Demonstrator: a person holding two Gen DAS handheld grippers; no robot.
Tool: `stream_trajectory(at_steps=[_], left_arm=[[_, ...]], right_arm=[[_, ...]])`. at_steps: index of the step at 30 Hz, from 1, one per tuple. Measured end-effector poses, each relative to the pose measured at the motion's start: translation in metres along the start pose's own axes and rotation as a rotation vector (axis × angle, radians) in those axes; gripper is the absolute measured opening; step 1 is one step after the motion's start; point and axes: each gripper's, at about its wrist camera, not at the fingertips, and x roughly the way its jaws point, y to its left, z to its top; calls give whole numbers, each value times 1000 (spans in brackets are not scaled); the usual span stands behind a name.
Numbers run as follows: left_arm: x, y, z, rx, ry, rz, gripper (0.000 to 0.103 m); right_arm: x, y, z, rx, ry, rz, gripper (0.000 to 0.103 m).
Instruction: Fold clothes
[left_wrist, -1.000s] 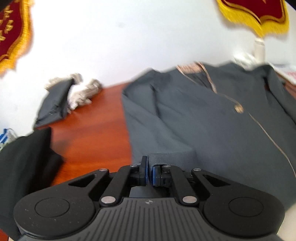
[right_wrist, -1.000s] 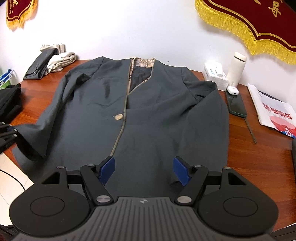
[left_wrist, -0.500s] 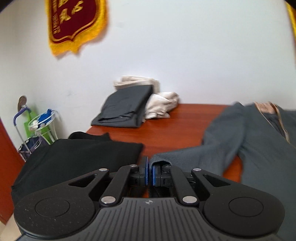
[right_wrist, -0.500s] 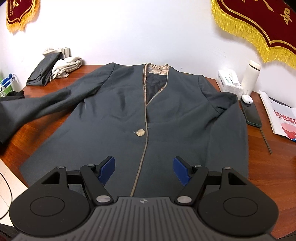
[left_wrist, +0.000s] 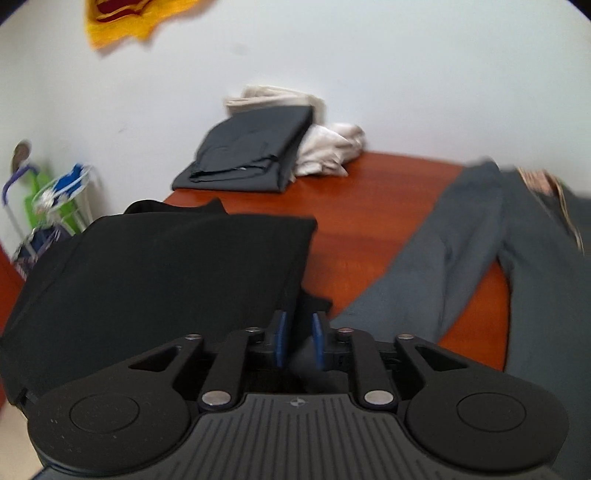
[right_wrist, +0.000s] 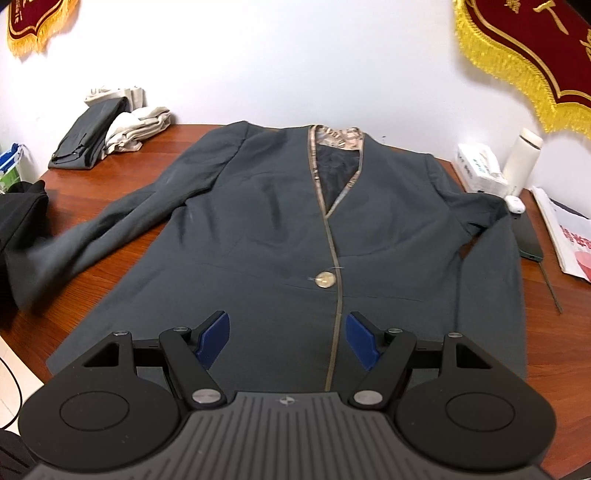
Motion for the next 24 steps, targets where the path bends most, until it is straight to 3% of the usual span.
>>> stream_trajectory(at_steps=[9,15,19,24], left_arm=[[-12,-21,-45,408,0,-133,29],[-4,-43,-69,639,8,-153,29],[10,-57,-78,822,-13,-177,35],[17,-67,-89,966,-28,-212,36]], right_arm=[[20,37,14,-52,20,35,77],[25,49,19,-59,32,38,77],[25,52,19,-57,37,30,77],[22,49,17,-35,36,10,78]])
